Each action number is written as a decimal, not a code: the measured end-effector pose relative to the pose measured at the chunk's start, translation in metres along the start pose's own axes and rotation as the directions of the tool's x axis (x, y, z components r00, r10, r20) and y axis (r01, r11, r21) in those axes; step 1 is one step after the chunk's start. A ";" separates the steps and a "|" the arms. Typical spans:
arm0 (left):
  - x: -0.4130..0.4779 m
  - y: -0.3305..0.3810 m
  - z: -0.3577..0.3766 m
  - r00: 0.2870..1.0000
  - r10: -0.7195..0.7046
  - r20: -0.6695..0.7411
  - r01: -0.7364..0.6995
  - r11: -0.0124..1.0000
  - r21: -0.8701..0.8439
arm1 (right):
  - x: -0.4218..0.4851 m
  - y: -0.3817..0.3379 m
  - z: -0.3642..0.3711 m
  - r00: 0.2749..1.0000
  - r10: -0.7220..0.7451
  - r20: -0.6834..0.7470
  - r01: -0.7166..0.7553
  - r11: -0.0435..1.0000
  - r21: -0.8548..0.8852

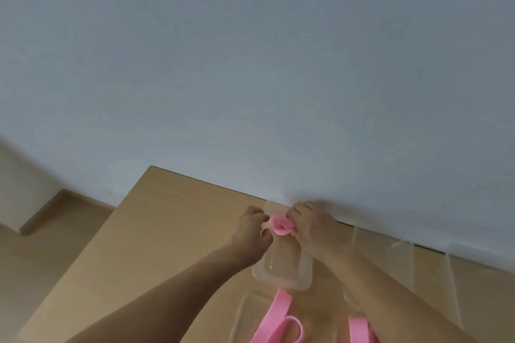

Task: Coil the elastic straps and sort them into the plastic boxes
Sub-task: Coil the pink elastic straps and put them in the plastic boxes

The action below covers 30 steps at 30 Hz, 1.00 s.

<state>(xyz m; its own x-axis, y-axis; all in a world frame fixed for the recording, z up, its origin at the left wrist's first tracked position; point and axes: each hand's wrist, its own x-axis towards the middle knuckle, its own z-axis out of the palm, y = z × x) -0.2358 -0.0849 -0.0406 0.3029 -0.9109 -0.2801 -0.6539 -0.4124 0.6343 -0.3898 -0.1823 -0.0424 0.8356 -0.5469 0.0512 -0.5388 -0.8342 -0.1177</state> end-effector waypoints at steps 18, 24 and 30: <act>0.003 0.003 0.014 0.905 0.349 0.241 -0.407 0.554 0.726 | -0.020 -0.009 -0.009 0.990 0.138 0.009 -0.137 0.990 -0.037; 0.007 0.005 0.015 0.924 0.260 0.280 -0.381 0.566 0.731 | -0.038 -0.013 -0.006 0.989 0.149 -0.016 -0.149 0.988 -0.042; 0.000 0.015 0.004 0.933 0.232 0.273 -0.359 0.619 0.699 | -0.043 -0.017 -0.012 0.982 0.189 -0.007 -0.189 0.981 -0.043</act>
<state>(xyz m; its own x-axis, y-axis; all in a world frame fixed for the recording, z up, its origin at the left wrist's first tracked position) -0.2481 -0.0909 -0.0338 -0.0587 -0.9485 -0.3111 -0.9978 0.0653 -0.0107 -0.4176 -0.1455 -0.0306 0.7177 -0.6954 0.0351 -0.6914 -0.7177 -0.0828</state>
